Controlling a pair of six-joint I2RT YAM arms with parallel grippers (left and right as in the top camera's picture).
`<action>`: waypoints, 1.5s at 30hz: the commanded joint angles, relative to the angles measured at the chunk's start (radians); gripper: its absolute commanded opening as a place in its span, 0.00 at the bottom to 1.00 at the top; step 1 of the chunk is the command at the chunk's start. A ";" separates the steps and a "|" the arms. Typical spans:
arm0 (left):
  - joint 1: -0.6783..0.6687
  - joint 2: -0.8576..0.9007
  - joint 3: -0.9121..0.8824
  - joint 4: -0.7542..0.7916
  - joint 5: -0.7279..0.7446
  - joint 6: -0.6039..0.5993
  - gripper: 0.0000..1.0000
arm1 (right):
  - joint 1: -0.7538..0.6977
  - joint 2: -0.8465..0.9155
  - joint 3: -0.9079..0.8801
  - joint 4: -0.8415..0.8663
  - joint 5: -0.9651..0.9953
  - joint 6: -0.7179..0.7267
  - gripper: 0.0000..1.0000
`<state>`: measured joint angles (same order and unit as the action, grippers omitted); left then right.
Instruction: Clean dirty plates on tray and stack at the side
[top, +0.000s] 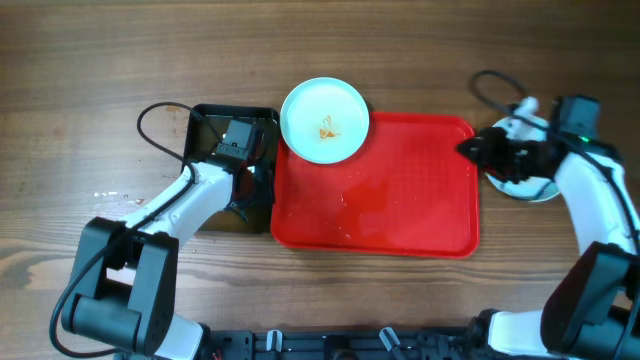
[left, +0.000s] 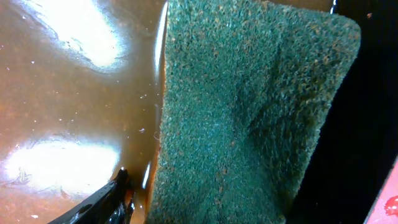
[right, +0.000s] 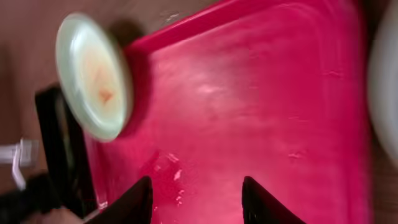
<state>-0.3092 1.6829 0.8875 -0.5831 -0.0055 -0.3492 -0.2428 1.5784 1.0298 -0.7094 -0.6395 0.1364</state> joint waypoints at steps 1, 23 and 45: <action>-0.008 -0.007 0.001 0.003 0.035 0.002 0.66 | 0.142 -0.020 0.166 -0.094 0.118 -0.103 0.49; -0.008 -0.007 0.001 0.018 0.035 0.002 0.86 | 0.509 0.479 0.303 0.260 0.270 0.213 0.35; -0.008 -0.007 0.001 0.018 0.035 0.002 1.00 | 0.531 0.282 0.283 -0.316 0.523 0.204 0.04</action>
<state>-0.3073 1.6825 0.8875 -0.5720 -0.0246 -0.3489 0.2855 1.8690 1.3251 -0.9817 -0.1539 0.3473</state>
